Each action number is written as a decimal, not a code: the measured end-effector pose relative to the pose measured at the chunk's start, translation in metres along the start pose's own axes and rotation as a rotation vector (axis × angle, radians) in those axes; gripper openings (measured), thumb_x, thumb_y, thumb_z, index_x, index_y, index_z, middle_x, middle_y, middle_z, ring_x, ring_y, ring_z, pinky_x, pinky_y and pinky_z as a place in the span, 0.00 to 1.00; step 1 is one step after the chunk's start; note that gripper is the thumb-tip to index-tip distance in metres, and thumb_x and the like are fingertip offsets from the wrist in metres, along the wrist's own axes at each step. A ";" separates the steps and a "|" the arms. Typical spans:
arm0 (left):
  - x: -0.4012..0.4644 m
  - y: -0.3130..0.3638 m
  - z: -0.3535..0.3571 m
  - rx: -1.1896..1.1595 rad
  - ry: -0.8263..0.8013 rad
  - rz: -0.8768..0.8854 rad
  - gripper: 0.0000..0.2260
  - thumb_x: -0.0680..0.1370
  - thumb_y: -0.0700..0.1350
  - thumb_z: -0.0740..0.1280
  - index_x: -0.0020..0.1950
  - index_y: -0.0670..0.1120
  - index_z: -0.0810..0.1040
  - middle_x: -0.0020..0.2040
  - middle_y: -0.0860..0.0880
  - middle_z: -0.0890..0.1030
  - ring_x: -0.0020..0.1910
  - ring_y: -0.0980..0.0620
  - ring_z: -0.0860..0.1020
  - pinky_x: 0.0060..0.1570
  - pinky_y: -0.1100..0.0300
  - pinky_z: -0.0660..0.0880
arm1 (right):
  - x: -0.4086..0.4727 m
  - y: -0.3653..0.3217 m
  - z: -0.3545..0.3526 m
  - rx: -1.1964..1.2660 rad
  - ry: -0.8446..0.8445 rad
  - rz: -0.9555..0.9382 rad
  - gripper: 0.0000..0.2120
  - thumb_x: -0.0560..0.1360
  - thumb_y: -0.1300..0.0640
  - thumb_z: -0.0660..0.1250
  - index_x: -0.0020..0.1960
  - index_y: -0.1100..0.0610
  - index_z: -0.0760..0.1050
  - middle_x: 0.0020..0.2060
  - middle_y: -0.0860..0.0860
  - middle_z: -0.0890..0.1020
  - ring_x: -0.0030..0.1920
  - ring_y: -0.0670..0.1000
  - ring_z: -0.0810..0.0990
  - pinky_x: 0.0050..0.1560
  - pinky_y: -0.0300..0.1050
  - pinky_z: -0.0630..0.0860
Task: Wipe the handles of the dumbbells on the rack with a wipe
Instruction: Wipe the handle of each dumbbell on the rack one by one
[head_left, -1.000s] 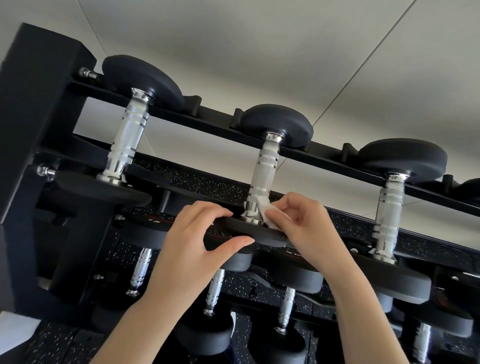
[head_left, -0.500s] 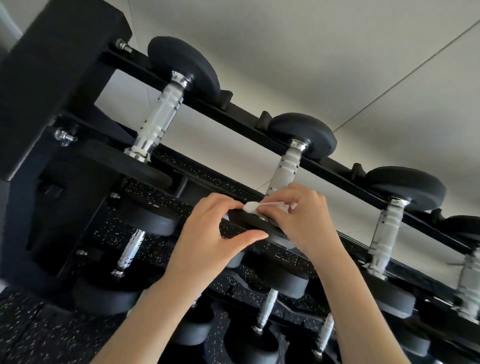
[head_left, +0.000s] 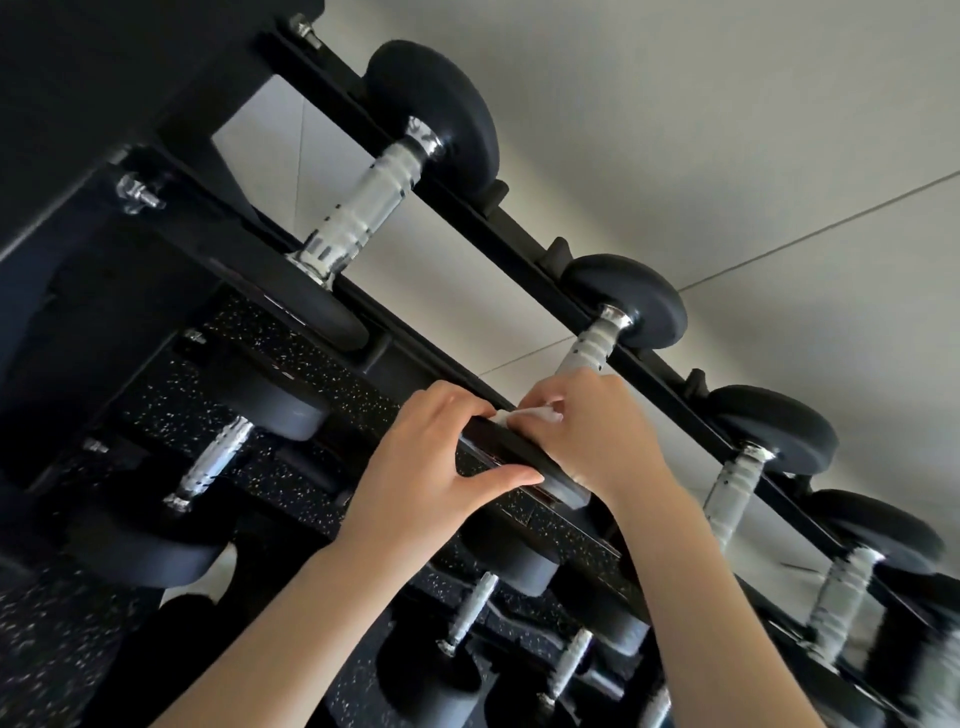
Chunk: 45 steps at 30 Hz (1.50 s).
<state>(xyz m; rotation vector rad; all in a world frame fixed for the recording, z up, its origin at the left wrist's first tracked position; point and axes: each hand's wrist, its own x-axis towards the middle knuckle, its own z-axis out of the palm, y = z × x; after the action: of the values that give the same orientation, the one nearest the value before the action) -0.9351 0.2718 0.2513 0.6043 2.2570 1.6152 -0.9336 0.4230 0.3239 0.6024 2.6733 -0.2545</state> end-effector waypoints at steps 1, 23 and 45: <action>0.000 0.000 0.000 -0.007 0.002 0.001 0.26 0.66 0.68 0.66 0.53 0.49 0.77 0.51 0.58 0.74 0.52 0.56 0.73 0.51 0.69 0.67 | 0.000 -0.001 0.000 -0.019 0.016 0.005 0.05 0.73 0.50 0.66 0.42 0.45 0.80 0.39 0.52 0.80 0.40 0.54 0.79 0.39 0.48 0.78; 0.003 -0.003 -0.002 -0.003 -0.016 0.018 0.27 0.67 0.70 0.64 0.53 0.49 0.78 0.51 0.59 0.74 0.52 0.57 0.72 0.49 0.65 0.72 | 0.043 0.021 -0.002 0.204 0.768 0.050 0.06 0.74 0.56 0.69 0.44 0.57 0.82 0.30 0.54 0.81 0.30 0.54 0.76 0.33 0.42 0.71; 0.014 0.013 -0.014 0.179 -0.186 0.135 0.30 0.66 0.71 0.64 0.55 0.48 0.79 0.51 0.57 0.75 0.53 0.57 0.72 0.53 0.65 0.69 | -0.030 0.030 0.019 0.765 0.425 0.122 0.05 0.71 0.57 0.71 0.41 0.48 0.79 0.40 0.44 0.81 0.38 0.35 0.73 0.40 0.25 0.67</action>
<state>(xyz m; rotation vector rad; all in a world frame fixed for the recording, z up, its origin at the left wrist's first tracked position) -0.9518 0.2703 0.2679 0.9304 2.2774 1.3586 -0.8886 0.4340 0.3164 1.1403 2.8621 -1.2698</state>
